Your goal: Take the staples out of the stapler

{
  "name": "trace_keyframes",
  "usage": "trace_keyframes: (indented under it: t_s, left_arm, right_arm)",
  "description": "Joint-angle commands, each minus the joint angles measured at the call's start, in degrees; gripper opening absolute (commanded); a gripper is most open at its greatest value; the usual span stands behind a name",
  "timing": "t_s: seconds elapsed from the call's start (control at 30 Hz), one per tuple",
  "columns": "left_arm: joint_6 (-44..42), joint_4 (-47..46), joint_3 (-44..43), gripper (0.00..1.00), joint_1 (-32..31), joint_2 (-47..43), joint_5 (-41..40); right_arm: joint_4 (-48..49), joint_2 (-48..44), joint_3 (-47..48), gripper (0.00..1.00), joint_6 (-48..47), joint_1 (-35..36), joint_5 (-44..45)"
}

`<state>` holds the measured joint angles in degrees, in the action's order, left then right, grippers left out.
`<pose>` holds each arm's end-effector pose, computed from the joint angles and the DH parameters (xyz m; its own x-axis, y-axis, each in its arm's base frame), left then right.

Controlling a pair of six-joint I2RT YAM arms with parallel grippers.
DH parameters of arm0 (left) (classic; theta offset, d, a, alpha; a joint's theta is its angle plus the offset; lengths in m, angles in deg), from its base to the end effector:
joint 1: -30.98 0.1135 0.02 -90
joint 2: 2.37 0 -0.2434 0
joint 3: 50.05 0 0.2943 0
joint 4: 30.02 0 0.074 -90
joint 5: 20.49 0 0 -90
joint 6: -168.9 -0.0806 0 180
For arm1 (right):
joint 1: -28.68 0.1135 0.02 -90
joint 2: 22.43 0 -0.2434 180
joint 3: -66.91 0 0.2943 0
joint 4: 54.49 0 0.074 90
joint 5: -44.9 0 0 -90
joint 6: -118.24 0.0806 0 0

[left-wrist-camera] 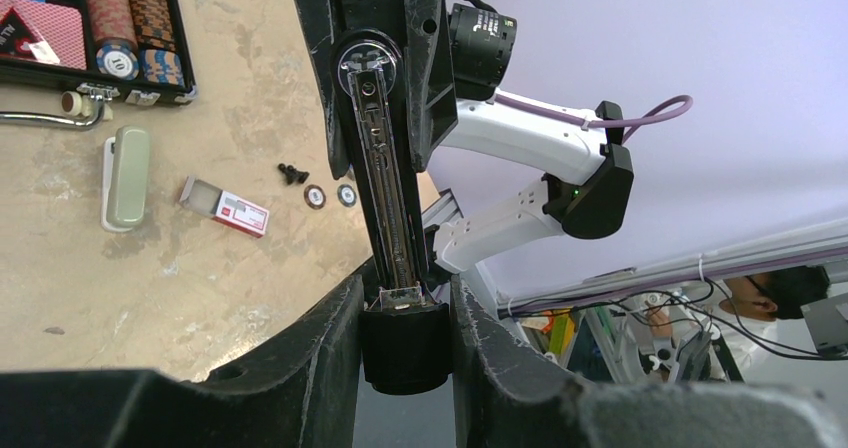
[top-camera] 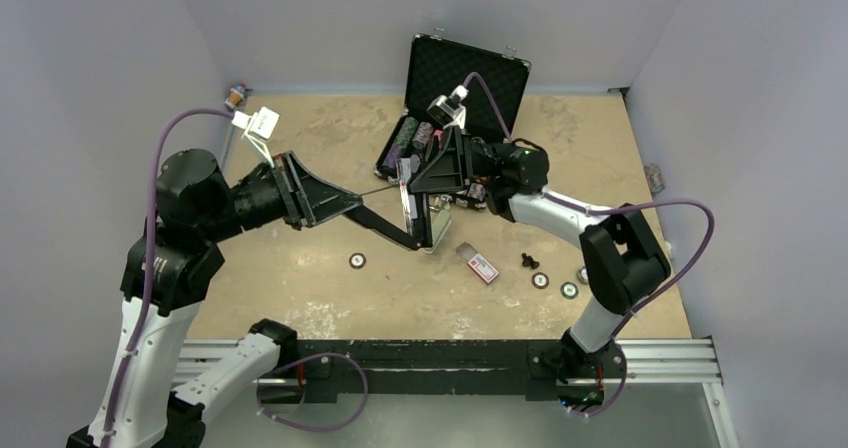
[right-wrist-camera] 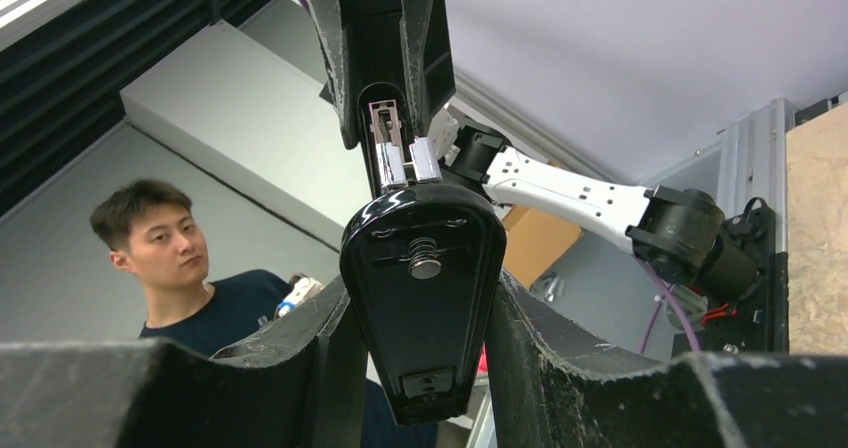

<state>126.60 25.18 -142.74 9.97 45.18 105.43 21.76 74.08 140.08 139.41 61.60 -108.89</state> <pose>0.1702 -0.1160 0.4774 -0.7233 -0.3638 -0.5869 0.4377 0.4157 -0.7972 0.2830 0.2693 0.3262 -0.8892 -0.0850 -0.4496 -0.3737 -0.4320 0.8208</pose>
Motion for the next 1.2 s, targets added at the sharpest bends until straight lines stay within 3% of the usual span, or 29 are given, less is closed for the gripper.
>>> trace_keyframes:
  t_s: [0.0, 0.77, 1.17]
  left_arm:
    - [-3.56, -7.98, -4.95, 0.0, -0.43, -3.14, 6.64]
    - [-8.91, -3.95, -4.18, 0.0, -0.43, -1.84, 6.16]
    - [-5.38, -5.65, -2.91, 0.0, -0.43, 5.28, 2.42]
  right_arm:
    - [30.47, 1.98, 1.72, 0.0, 5.23, 0.43, 1.43]
    - [30.47, 4.82, 4.73, 0.0, 6.89, 3.36, 1.32]
    - [30.49, 5.15, 5.43, 0.0, 7.29, 7.03, 0.49]
